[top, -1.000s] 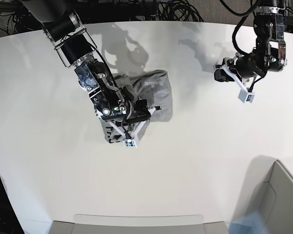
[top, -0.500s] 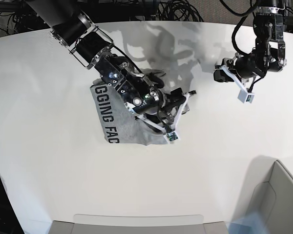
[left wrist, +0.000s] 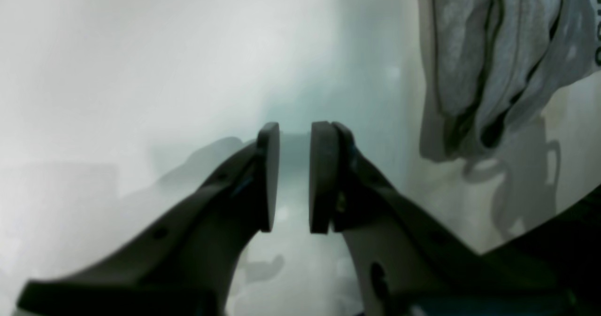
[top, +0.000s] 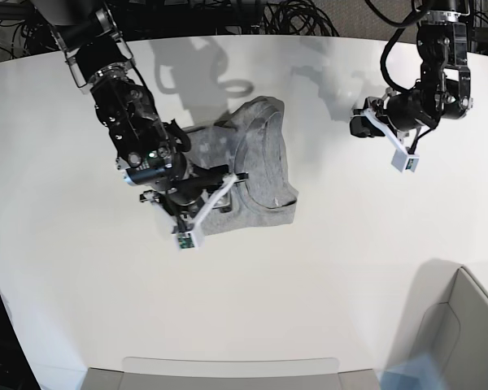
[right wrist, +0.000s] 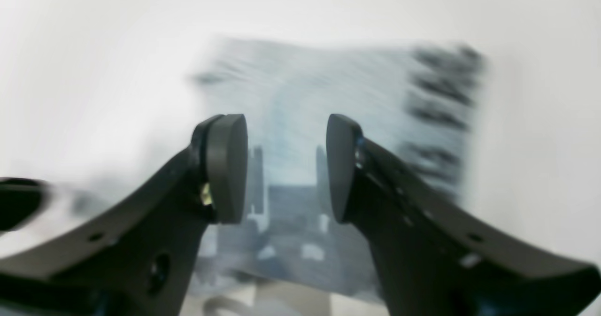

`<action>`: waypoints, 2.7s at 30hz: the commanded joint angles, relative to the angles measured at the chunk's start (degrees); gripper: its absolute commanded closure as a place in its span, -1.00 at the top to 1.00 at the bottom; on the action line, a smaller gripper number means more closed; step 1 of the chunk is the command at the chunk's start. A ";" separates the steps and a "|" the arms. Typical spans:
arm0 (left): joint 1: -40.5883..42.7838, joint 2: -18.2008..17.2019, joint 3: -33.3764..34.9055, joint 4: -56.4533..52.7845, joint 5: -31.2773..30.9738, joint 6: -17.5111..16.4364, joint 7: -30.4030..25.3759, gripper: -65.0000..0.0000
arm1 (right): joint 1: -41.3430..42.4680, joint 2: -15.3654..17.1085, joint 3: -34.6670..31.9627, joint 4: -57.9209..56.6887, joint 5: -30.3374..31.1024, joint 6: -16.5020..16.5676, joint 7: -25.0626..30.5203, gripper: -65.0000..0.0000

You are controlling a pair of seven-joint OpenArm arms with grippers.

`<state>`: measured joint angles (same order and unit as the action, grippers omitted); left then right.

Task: Fold the T-shirt properly
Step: 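Press and flatten the folded bundle with the right gripper, then grasp the bundle with the left gripper and drag it across the table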

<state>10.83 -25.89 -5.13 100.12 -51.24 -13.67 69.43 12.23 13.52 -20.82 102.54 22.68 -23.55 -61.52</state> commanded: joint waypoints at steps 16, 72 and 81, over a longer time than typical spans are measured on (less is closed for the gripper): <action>-20.81 4.13 34.71 2.52 -1.11 -0.09 -0.81 -1.00 | -2.34 6.39 24.99 -10.89 3.57 24.03 0.99 -1.00; -32.41 5.10 52.03 -16.64 -1.02 0.26 -16.11 -1.00 | 4.69 -4.16 21.83 -26.19 -12.70 24.91 8.55 -1.00; -32.32 2.99 41.21 -24.91 -1.02 0.35 -16.55 -1.00 | 1.71 -4.42 4.51 -24.43 -7.86 27.55 6.26 -1.00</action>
<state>-19.92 -21.67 37.23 74.43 -51.99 -13.17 54.15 13.13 9.02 -16.32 77.34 13.98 3.38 -54.65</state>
